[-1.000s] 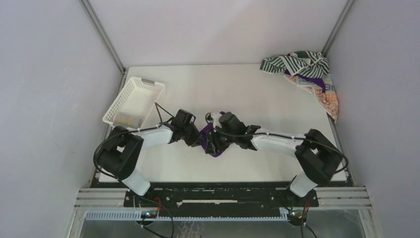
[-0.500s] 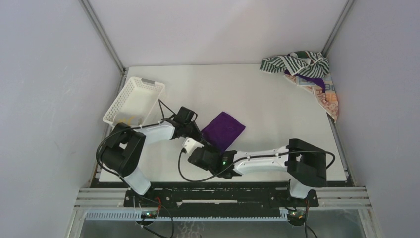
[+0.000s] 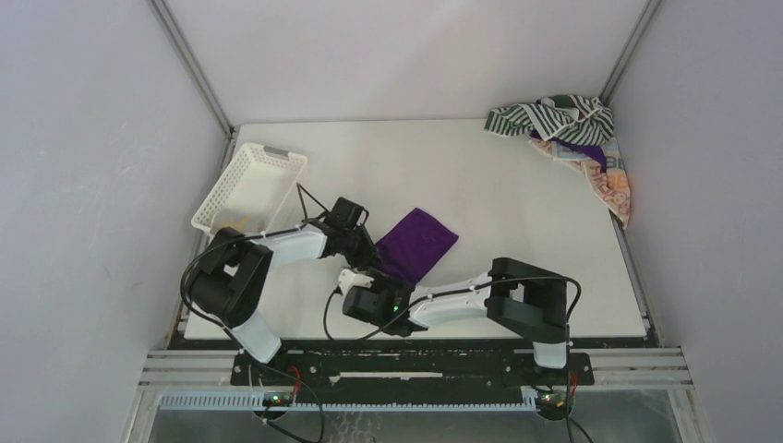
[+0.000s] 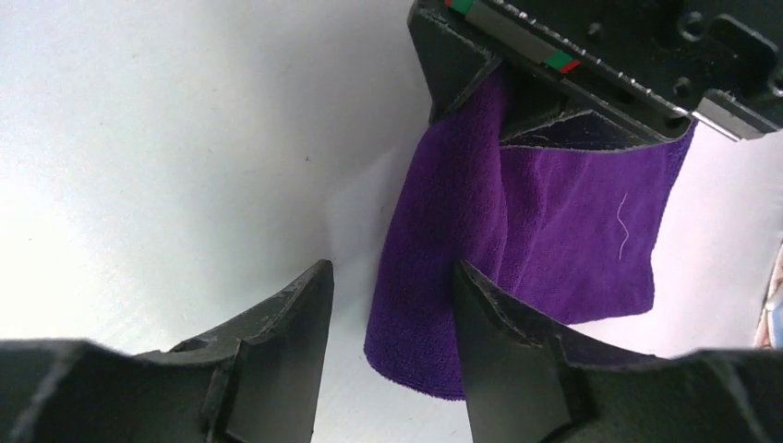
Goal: Roll the towels
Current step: Roll the towel at the center of the board.
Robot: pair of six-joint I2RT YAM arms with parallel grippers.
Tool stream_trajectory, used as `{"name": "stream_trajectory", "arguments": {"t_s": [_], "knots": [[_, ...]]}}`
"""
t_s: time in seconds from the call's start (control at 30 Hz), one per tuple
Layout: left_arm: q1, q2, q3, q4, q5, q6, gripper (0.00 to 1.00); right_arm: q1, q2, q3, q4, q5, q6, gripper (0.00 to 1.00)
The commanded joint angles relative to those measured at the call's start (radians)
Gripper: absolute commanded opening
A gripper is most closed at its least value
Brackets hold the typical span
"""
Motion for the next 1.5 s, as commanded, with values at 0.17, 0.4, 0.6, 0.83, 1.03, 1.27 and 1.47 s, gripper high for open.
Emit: {"name": "stream_trajectory", "arguments": {"t_s": [0.17,0.4,0.6,0.83,1.03,1.27,1.47], "knots": [[-0.007,0.053,-0.004,-0.093,-0.034,0.053,0.27,-0.058,0.043,0.022,-0.111,-0.008,0.115,0.45],[-0.008,0.015,0.000,-0.097,-0.029,0.048,0.32,-0.102,0.048,0.014,-0.111,-0.126,0.130,0.15],[0.033,-0.111,0.017,-0.111,-0.046,0.031,0.47,-0.220,-0.055,-0.055,-0.058,-0.459,0.110,0.00],[0.136,-0.310,0.010,-0.143,-0.112,0.022,0.61,-0.484,-0.152,-0.124,0.032,-1.076,0.186,0.00],[0.136,-0.363,-0.051,-0.092,-0.095,0.012,0.63,-0.670,-0.074,-0.203,0.298,-1.522,0.399,0.00],[0.058,-0.311,-0.058,0.013,-0.051,-0.004,0.65,-0.831,0.109,-0.290,0.703,-1.840,0.734,0.00],[0.006,-0.238,-0.044,0.077,-0.035,-0.025,0.66,-0.861,0.232,-0.321,0.984,-1.894,0.975,0.01]]}}
